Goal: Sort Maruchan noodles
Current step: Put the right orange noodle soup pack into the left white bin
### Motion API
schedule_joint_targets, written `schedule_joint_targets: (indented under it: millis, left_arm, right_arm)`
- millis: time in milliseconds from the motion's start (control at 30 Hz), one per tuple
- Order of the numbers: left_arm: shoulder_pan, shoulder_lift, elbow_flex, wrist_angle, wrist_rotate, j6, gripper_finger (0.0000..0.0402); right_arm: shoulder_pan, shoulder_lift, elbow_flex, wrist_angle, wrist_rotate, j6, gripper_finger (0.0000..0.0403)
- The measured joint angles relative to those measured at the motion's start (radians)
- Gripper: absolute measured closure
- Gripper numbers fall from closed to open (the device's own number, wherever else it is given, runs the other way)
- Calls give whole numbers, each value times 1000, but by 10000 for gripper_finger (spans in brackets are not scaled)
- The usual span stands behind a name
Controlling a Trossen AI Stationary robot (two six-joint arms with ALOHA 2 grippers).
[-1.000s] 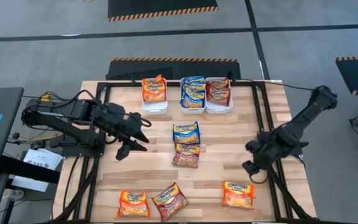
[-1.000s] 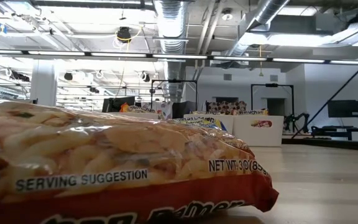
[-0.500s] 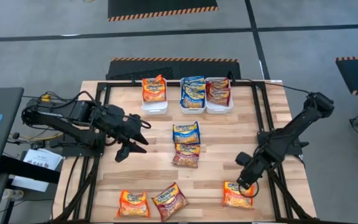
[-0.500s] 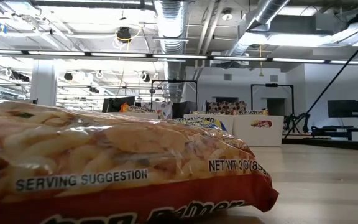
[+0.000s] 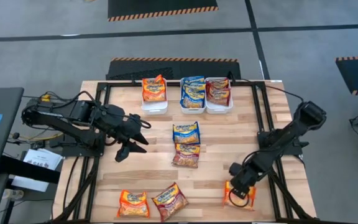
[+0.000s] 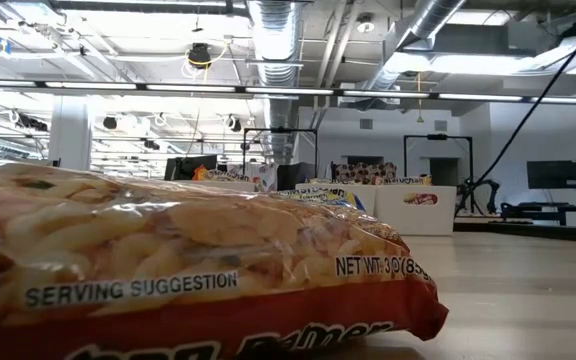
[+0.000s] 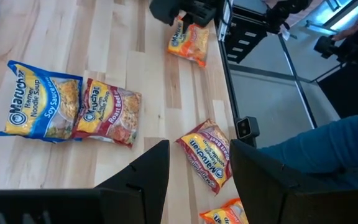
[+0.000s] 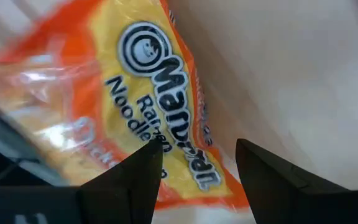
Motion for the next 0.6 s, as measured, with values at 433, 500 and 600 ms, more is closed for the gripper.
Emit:
schedule_joint_targets:
  millis: [433, 500, 600]
  left_arm:
    - [0, 0, 0, -29, -32, 0, 247]
    - [0, 0, 0, -28, -46, 0, 247]
    - [0, 0, 0, -27, -50, 0, 247]
  right_arm:
    - [-3, 142, 6, 156, -114, 27, 235]
    - [-3, 154, 5, 181, -132, 30, 272]
    - [-2, 164, 5, 226, -137, 32, 332]
